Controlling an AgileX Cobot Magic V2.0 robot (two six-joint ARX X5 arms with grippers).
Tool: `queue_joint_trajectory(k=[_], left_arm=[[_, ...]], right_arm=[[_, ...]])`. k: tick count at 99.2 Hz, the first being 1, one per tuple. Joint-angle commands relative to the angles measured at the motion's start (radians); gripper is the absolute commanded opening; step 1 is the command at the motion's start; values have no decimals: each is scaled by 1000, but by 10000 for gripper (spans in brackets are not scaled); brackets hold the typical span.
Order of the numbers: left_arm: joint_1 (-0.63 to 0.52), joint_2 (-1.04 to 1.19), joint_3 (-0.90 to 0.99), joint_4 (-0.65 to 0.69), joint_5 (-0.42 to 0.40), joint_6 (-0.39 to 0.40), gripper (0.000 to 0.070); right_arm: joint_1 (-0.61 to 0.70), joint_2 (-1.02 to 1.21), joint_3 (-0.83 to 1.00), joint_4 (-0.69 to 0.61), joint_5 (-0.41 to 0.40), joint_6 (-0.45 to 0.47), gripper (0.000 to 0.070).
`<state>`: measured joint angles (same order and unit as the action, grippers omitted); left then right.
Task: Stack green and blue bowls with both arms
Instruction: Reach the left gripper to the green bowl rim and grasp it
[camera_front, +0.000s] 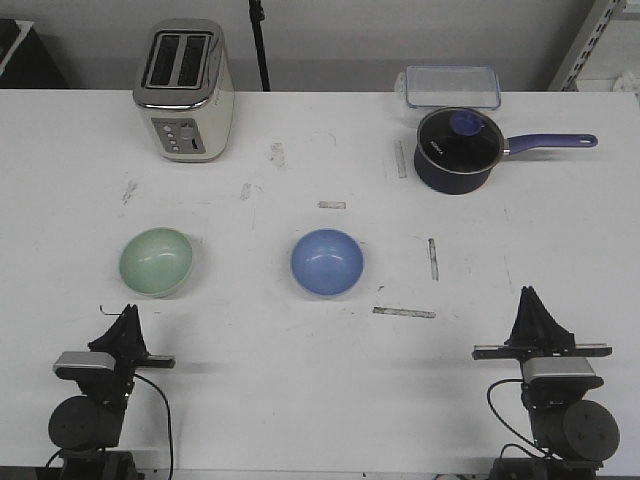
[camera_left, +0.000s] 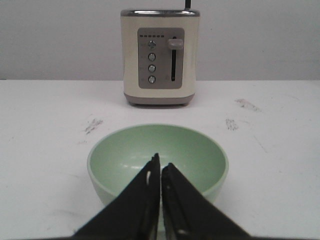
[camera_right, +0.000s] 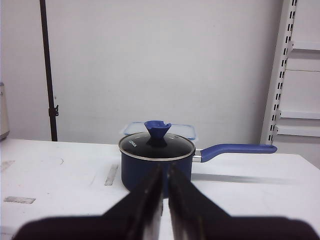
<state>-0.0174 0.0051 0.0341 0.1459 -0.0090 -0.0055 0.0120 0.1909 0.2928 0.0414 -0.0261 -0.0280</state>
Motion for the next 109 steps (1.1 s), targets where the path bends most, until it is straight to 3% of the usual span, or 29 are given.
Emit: queue_joint_trajectory(k=[1,47,109], left_arm=[[0,-2,-19,50,-3,13,1],[0,114,240,-30,-3,-6,1],[0,714,729,-458,-3,-6,1]], right_arm=[[1,0,5,11,0,13,15],[1,0,5,11,0,13,15],[1,0,5,11,0,13,15]])
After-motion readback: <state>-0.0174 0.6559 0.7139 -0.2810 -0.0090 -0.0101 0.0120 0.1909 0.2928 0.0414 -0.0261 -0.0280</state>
